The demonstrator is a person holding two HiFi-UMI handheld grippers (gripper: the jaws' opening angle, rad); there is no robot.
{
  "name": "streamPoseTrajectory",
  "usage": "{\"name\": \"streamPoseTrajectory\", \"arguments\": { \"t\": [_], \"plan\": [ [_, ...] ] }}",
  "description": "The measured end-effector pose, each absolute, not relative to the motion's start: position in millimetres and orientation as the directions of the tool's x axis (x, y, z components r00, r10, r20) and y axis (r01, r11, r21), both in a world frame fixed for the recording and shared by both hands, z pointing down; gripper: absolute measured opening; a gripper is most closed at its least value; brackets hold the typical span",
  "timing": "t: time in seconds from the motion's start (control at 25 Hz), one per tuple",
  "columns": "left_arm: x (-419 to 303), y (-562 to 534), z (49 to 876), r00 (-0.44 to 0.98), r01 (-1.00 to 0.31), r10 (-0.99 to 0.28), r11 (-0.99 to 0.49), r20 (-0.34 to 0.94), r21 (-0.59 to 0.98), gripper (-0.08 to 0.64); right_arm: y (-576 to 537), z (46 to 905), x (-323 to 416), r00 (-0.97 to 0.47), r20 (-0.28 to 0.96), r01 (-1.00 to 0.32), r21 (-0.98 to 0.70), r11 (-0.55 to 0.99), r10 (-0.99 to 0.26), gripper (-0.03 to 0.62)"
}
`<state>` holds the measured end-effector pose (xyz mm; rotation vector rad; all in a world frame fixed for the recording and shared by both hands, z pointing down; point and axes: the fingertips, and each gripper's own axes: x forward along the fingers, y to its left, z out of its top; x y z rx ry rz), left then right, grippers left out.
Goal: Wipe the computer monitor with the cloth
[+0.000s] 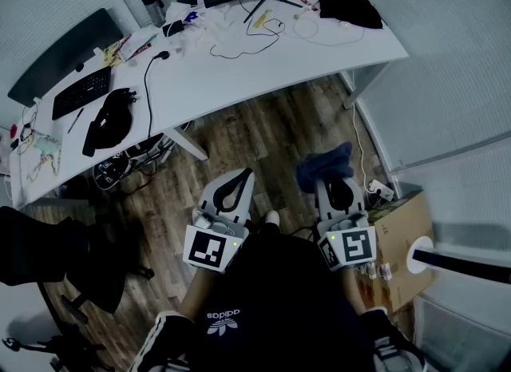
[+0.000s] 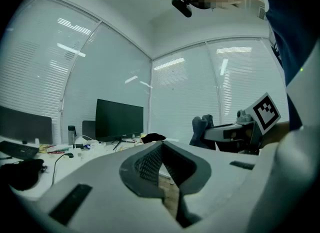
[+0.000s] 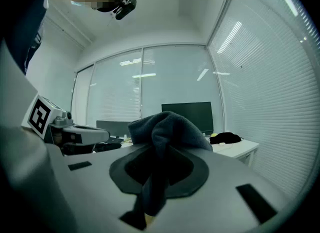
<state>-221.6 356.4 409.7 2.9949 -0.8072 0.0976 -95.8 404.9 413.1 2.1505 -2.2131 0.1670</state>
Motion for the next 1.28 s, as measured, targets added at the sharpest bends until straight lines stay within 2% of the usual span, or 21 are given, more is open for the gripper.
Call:
{"name": "streamPoseTrajectory", "arguments": {
  "t": [0.56,1.28],
  "plan": [
    [-216.7,353.1,408.1,0.863,-0.504,-0.502,-0.863,0.063,0.026,0.005,405.1,414.2,-95.9,-0.040,0.120,-0.999,-0.028,0.037,-0.992,0.046],
    [-171.1,360.2,421.9,0.881,-0.472,-0.467,-0.879,0.075,0.067,0.005,423.0,420.1,-49.7,-0.028,0.099,-0.999,-0.041,0.024,-0.995,0.048]
  ]
}}
